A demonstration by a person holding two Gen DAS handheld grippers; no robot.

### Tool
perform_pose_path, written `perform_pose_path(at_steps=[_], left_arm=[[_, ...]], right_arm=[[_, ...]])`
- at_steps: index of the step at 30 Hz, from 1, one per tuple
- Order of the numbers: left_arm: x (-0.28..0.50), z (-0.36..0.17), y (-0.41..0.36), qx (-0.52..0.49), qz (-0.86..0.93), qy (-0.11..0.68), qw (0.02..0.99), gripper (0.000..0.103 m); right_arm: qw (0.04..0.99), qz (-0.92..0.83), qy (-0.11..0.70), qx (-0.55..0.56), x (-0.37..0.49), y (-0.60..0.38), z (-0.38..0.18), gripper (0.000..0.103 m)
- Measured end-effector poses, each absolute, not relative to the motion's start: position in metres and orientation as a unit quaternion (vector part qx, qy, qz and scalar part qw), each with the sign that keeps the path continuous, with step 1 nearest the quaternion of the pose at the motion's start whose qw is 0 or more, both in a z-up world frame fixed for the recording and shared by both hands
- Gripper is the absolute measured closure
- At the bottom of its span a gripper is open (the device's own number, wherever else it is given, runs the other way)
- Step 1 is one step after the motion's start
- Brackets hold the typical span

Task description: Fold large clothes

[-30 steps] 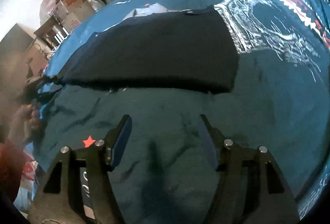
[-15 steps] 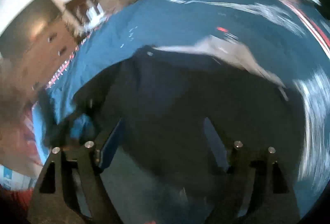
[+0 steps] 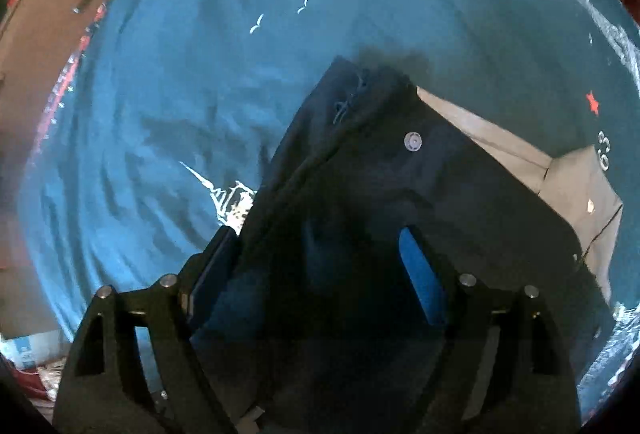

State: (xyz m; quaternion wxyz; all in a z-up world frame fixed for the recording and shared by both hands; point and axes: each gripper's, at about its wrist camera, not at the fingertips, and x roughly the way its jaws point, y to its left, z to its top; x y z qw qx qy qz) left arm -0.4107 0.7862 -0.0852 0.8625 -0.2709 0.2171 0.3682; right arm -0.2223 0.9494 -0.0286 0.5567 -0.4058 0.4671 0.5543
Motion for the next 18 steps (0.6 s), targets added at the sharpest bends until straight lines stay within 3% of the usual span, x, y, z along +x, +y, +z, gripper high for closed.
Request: perform_pose_path(at_steps=[18], left_arm=[[-0.411, -0.102, 0.803, -0.311, 0.380, 0.231, 0.840, 0.094]], right_arm=[[0.567, 0.531, 0.460, -0.431, -0.246, 0.936, -0.054, 0.021]])
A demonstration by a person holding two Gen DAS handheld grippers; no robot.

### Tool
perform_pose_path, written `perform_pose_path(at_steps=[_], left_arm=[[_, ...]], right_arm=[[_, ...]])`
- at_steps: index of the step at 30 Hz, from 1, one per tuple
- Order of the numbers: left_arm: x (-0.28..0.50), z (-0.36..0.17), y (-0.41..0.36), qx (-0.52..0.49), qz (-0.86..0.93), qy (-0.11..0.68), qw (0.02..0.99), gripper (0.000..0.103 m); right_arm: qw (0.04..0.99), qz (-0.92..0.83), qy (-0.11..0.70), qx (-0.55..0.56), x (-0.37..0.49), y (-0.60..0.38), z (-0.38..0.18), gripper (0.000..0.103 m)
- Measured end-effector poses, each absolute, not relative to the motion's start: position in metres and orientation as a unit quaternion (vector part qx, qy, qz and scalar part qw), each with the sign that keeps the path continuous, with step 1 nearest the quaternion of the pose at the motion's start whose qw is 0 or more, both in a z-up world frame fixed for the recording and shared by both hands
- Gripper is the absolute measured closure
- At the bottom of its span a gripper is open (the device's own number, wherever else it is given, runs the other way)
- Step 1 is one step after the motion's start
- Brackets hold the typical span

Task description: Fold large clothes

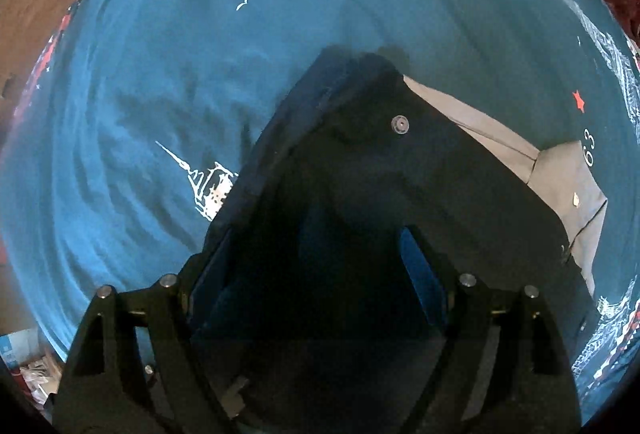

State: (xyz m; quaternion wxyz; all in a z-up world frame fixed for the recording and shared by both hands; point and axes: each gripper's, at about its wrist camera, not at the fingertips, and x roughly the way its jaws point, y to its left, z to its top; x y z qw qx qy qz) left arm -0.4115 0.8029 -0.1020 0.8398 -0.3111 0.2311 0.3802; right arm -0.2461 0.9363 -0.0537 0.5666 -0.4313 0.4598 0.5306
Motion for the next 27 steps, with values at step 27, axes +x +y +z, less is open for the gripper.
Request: perform_pose_path(at_steps=[27], left_arm=[[-0.402, -0.101, 0.789, -0.274, 0.394, 0.239, 0.844, 0.084]], right_arm=[[0.557, 0.514, 0.424, -0.496, -0.304, 0.951, -0.054, 0.021]])
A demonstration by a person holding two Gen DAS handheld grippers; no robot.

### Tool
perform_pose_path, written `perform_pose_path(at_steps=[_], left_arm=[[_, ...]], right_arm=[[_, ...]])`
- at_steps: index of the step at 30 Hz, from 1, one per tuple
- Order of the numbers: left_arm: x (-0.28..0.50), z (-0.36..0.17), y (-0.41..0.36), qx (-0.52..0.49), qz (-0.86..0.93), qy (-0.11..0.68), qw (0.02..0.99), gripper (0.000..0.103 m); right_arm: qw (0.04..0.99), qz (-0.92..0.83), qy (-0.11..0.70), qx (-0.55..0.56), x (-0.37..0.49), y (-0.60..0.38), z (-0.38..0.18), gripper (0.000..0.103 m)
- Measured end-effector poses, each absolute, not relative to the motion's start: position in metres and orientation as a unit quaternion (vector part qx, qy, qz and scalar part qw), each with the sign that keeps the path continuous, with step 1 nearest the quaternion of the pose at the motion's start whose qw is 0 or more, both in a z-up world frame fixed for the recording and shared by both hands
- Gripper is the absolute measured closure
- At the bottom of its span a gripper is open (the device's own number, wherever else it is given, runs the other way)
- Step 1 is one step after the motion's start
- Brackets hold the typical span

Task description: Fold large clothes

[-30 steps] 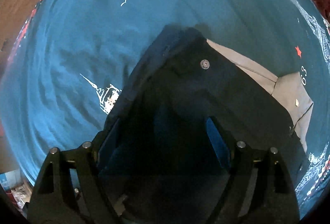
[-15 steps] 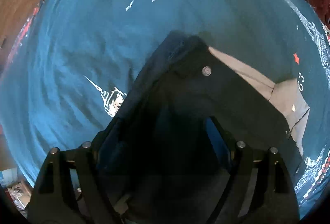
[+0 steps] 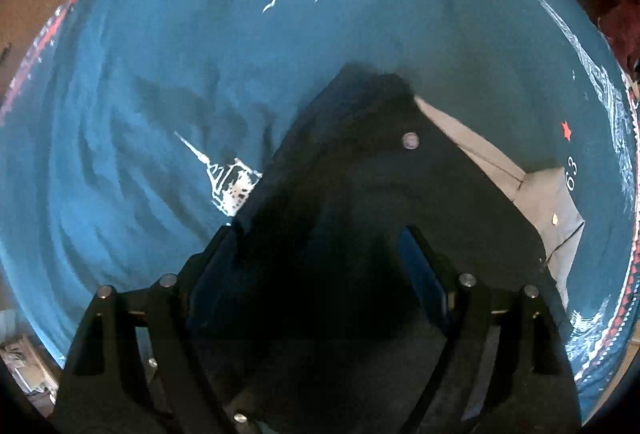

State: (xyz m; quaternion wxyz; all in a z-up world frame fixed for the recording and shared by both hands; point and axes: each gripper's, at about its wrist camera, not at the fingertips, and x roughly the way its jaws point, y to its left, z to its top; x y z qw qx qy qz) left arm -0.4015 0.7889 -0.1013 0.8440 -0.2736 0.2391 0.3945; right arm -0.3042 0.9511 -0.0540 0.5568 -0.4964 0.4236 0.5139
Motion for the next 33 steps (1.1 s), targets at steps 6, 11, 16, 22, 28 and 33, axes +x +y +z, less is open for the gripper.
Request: perform_pose_path(at_steps=[6, 11, 16, 22, 28, 33], left_arm=[[-0.396, -0.103, 0.786, -0.262, 0.399, 0.247, 0.843, 0.081], [-0.394, -0.102, 0.784, -0.254, 0.400, 0.250, 0.845, 0.079], [-0.397, -0.088, 0.776, -0.245, 0.379, 0.228, 0.863, 0.085], [-0.369, -0.028, 0.708, -0.168, 0.286, 0.188, 0.925, 0.095], [-0.264, -0.018, 0.625, -0.115, 0.135, 0.238, 0.955, 0.095], [-0.189, -0.046, 0.580, -0.100, 0.071, 0.302, 0.945, 0.095]], right_arm=[[0.556, 0.489, 0.421, -0.524, -0.329, 0.956, -0.069, 0.020], [0.544, 0.477, 0.419, -0.549, -0.346, 0.945, -0.086, 0.022], [0.555, 0.521, 0.444, -0.472, -0.321, 0.921, -0.074, 0.082], [0.602, 0.605, 0.458, -0.250, -0.220, 0.793, -0.016, 0.101], [0.651, 0.582, 0.470, -0.124, -0.110, 0.674, -0.015, 0.101], [0.645, 0.556, 0.522, -0.059, -0.030, 0.622, -0.041, 0.101]])
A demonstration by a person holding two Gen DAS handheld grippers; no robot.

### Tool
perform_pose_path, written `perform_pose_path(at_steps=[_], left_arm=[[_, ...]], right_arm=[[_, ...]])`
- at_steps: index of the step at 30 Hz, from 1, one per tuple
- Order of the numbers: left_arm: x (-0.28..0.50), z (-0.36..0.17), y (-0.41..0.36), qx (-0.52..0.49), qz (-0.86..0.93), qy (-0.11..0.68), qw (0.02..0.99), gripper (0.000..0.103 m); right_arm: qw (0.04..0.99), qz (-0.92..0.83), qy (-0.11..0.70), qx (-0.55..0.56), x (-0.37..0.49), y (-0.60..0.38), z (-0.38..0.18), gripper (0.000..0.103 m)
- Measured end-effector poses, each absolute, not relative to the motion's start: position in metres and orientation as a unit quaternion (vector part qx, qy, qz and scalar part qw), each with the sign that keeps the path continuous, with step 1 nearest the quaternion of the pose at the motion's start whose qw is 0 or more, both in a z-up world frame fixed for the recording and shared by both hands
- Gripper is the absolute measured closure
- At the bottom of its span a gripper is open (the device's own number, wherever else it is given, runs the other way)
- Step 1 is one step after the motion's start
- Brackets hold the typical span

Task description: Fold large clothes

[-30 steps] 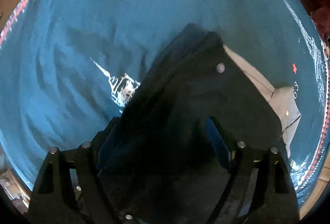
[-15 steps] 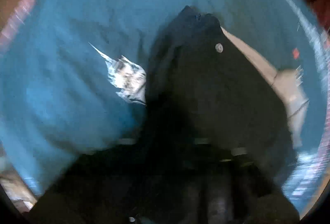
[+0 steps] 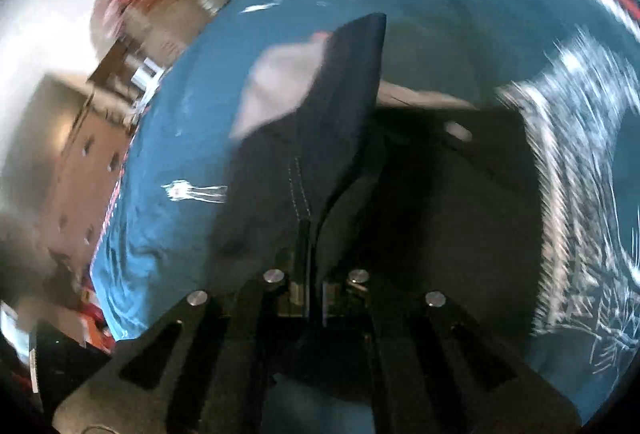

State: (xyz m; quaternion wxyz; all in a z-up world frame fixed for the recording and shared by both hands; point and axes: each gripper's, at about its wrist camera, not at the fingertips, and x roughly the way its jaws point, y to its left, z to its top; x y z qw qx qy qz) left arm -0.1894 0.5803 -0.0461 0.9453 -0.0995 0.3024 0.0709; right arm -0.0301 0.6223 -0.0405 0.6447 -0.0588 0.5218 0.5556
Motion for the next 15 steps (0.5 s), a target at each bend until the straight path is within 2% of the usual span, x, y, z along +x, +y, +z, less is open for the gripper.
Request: perform_pose_path(at_steps=[8, 11, 15], left_arm=[[-0.120, -0.079, 0.553, -0.084, 0.037, 0.364, 0.927, 0.091], [-0.099, -0.108, 0.555, -0.082, 0.038, 0.406, 0.910, 0.079], [-0.114, -0.095, 0.557, -0.077, 0.032, 0.418, 0.905, 0.075]], right_arm=[[0.628, 0.542, 0.559, 0.010, 0.026, 0.584, -0.076, 0.101], [0.623, 0.530, 0.575, 0.010, 0.042, 0.581, -0.090, 0.101], [0.618, 0.528, 0.582, 0.015, 0.046, 0.580, -0.095, 0.100]])
